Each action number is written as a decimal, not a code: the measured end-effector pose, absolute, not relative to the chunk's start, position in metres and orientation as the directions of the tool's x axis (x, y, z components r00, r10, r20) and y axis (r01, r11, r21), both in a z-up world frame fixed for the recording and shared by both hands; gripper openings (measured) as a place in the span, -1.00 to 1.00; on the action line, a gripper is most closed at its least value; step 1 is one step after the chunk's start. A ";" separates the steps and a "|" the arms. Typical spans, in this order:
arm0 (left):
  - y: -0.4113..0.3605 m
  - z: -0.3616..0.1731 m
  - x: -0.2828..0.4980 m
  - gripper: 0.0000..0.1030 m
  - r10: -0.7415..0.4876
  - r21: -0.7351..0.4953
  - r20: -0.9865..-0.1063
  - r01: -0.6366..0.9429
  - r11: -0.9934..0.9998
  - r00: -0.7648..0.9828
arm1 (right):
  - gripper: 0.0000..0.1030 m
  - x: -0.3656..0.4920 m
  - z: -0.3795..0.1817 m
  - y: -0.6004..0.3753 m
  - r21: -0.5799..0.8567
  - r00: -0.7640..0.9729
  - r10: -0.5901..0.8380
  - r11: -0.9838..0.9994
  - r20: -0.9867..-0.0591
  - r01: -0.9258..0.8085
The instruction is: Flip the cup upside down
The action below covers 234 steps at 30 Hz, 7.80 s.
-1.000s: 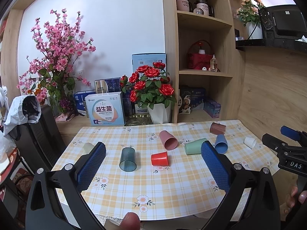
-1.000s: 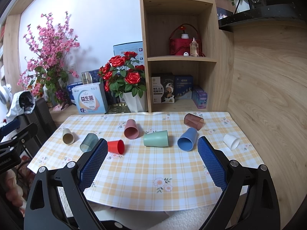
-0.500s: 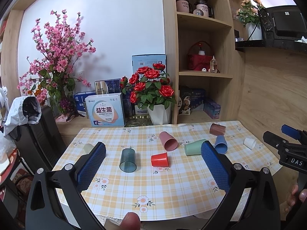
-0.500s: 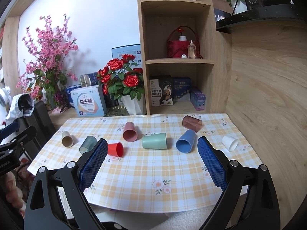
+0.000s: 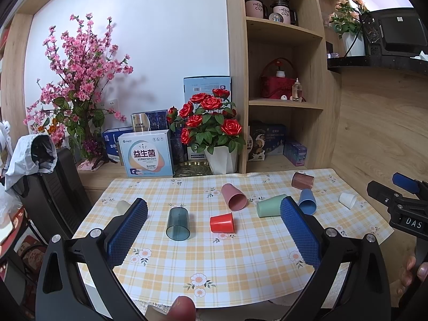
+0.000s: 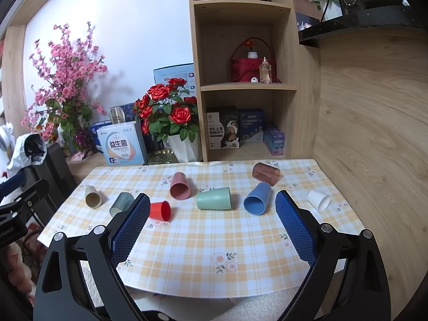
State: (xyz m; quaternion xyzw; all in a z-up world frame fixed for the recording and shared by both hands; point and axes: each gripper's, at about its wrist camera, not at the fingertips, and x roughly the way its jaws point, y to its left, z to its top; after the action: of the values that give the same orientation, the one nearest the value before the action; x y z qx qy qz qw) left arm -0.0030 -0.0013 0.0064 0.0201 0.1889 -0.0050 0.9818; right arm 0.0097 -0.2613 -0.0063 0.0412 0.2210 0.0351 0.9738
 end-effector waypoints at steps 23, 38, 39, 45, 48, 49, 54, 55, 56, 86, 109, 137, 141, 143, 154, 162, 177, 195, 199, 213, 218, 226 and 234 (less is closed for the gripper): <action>-0.002 0.008 0.001 0.88 -0.006 0.011 -0.387 0.011 1.000 0.922 | 0.78 0.013 -0.011 -0.266 0.112 0.890 0.095 0.992 -0.446 -0.050; 0.123 -0.075 0.095 0.88 0.035 -0.141 -0.612 -0.153 0.978 0.790 | 0.77 0.129 -0.068 -0.287 0.236 0.810 0.222 0.966 -0.542 -0.107; 0.132 -0.081 0.101 0.88 0.048 -0.135 -0.624 -0.168 0.976 0.780 | 0.77 0.137 -0.077 -0.287 0.252 0.799 0.233 0.962 -0.554 -0.106; 0.216 -0.117 0.156 0.87 0.068 -0.210 -0.734 -0.322 0.923 0.676 | 0.77 0.176 -0.118 -0.277 0.264 0.732 0.241 0.961 -0.637 -0.086; 0.258 -0.129 0.194 0.86 0.012 -0.309 -0.767 -0.385 0.870 0.642 | 0.77 0.188 -0.134 -0.274 0.246 0.701 0.221 0.967 -0.678 -0.066; 0.270 -0.134 0.209 0.78 0.007 -0.325 -0.779 -0.413 0.851 0.627 | 0.77 0.190 -0.137 -0.274 0.240 0.693 0.215 0.969 -0.688 -0.062; 0.313 -0.166 0.290 0.61 -0.064 -0.390 -0.830 -0.494 0.777 0.554 | 0.77 0.200 -0.160 -0.276 0.220 0.641 0.188 0.975 -0.744 -0.031; 0.316 -0.170 0.301 0.61 -0.058 -0.377 -0.839 -0.501 0.779 0.541 | 0.77 0.202 -0.165 -0.276 0.208 0.628 0.176 0.978 -0.758 -0.023; 0.321 -0.174 0.312 0.61 -0.045 -0.362 -0.849 -0.516 0.776 0.527 | 0.77 0.204 -0.168 -0.278 0.199 0.618 0.167 0.980 -0.768 -0.017; 0.334 -0.217 0.328 0.26 -0.101 -0.339 -0.913 -0.593 0.730 0.396 | 0.78 0.220 -0.192 -0.260 0.217 0.532 0.199 0.976 -0.823 -0.030; -0.027 -0.159 0.245 0.26 -0.453 -0.481 -0.809 0.022 0.877 0.374 | 0.77 0.215 -0.166 -0.350 0.236 0.631 0.120 0.966 -0.767 0.102; -0.154 -0.255 0.263 0.15 -0.468 -0.467 -0.864 0.050 0.883 0.184 | 0.77 0.203 -0.188 -0.402 0.245 0.589 0.079 0.947 -0.804 0.208; -0.150 -0.247 0.260 0.54 -0.480 -0.479 -0.851 0.060 0.876 0.214 | 0.77 0.199 -0.186 -0.401 0.245 0.586 0.078 0.946 -0.806 0.211; -0.149 -0.241 0.259 0.67 -0.472 -0.470 -0.851 0.070 0.880 0.229 | 0.77 0.197 -0.185 -0.400 0.246 0.585 0.080 0.946 -0.807 0.211; -0.122 -0.215 0.249 0.88 -0.365 -0.363 -0.874 0.067 0.929 0.321 | 0.77 0.189 -0.173 -0.387 0.249 0.586 0.085 0.946 -0.806 0.206; -0.093 -0.190 0.237 0.88 -0.275 -0.266 -0.867 0.083 0.961 0.416 | 0.77 0.189 -0.164 -0.365 0.242 0.588 0.100 0.955 -0.803 0.168; -0.024 -0.152 0.199 0.88 -0.216 -0.196 -0.751 0.101 0.975 0.624 | 0.77 0.195 -0.153 -0.321 0.233 0.552 0.157 0.970 -0.819 0.069; 0.056 -0.098 0.165 0.88 0.068 -0.112 -0.534 -0.150 0.982 0.843 | 0.78 0.220 -0.156 -0.284 0.189 0.518 0.176 0.982 -0.837 -0.028; 0.063 -0.092 0.160 0.88 0.114 -0.102 -0.496 -0.188 0.977 0.861 | 0.78 0.223 -0.163 -0.278 0.192 0.495 0.189 0.980 -0.848 -0.045; 0.067 -0.105 0.168 0.88 0.082 -0.123 -0.568 -0.183 0.975 0.819 | 0.78 0.239 -0.185 -0.258 0.183 0.400 0.207 0.978 -0.893 -0.098; 0.068 -0.112 0.168 0.88 0.097 -0.119 -0.579 -0.202 0.972 0.809 | 0.78 0.251 -0.201 -0.252 0.197 0.337 0.222 0.974 -0.915 -0.108; 0.066 -0.120 0.166 0.88 0.022 -0.145 -0.586 -0.131 0.981 0.810 | 0.77 0.276 -0.230 -0.251 0.277 0.225 0.283 0.959 -0.932 -0.056; 0.069 -0.120 0.162 0.88 0.000 -0.172 -0.550 -0.114 0.979 0.835 | 0.59 0.284 -0.242 -0.247 0.295 0.169 0.296 0.955 -0.940 -0.027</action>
State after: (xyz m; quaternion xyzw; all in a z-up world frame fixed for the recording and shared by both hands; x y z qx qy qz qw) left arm 0.1622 0.0686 -0.1197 -0.0993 0.2856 0.0299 0.9527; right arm 0.2840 -0.2474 -0.2424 0.1058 0.6357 0.1064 0.7572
